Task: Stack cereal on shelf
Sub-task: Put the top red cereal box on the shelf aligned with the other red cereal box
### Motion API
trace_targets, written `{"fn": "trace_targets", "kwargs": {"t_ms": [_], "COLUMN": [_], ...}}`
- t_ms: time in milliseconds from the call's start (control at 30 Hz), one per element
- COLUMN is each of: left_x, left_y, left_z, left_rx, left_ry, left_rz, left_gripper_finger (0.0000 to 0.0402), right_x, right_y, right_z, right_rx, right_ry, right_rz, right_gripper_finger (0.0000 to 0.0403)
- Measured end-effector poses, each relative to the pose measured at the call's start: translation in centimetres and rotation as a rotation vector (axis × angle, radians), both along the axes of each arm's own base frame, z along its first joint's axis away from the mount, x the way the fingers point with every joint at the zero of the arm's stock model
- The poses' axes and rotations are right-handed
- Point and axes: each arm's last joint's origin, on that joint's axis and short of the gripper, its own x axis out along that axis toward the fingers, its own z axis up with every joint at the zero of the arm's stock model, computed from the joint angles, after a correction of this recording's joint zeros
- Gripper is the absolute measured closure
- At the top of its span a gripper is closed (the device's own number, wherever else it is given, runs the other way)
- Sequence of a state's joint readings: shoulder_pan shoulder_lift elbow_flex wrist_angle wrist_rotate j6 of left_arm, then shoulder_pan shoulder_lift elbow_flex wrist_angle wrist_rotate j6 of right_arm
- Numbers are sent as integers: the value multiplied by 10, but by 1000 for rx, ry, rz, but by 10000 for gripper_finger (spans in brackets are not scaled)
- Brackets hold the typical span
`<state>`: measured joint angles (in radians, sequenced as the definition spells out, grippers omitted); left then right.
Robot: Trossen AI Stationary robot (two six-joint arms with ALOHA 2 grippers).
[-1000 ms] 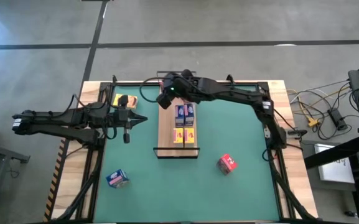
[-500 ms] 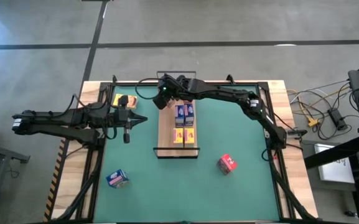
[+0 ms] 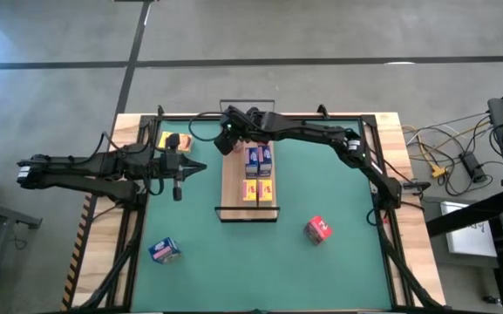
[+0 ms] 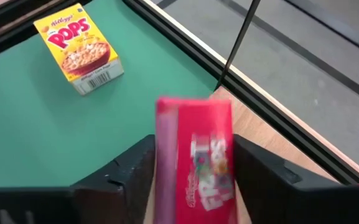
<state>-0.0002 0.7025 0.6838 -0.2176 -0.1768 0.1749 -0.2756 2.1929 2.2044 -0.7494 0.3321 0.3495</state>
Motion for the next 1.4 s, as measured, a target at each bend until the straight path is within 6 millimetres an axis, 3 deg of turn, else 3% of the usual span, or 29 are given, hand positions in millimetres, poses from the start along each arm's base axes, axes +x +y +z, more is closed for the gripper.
{"fn": "trace_targets", "kwargs": {"t_ms": [333,567,767,1067,1200,1400], "left_x": [0,6,15,26,32,41], "left_y": [0,0,2,4,5,13], "left_z": [0,-5,-12,-21,-26,-33], "left_rx": [0,0,21,39,44,59], "left_ry": [0,35,78,135,163,201], "left_rz": [0,0,74,127,131,163], "left_gripper_finger": [401,401,401,401,401,401], "right_x": [-1,-15,-29,-52,-69,-104], "right_y": [-1,7,35,85,103,126], "right_z": [1,27,58,80,80,63], "right_rx": [3,-27,-114,-142,-148,-172], "right_ry": [3,16,66,156,146,81], "right_rz": [-4,37,176,330,370,423], "right_gripper_finger": [143,126,137,162,168,170]}}
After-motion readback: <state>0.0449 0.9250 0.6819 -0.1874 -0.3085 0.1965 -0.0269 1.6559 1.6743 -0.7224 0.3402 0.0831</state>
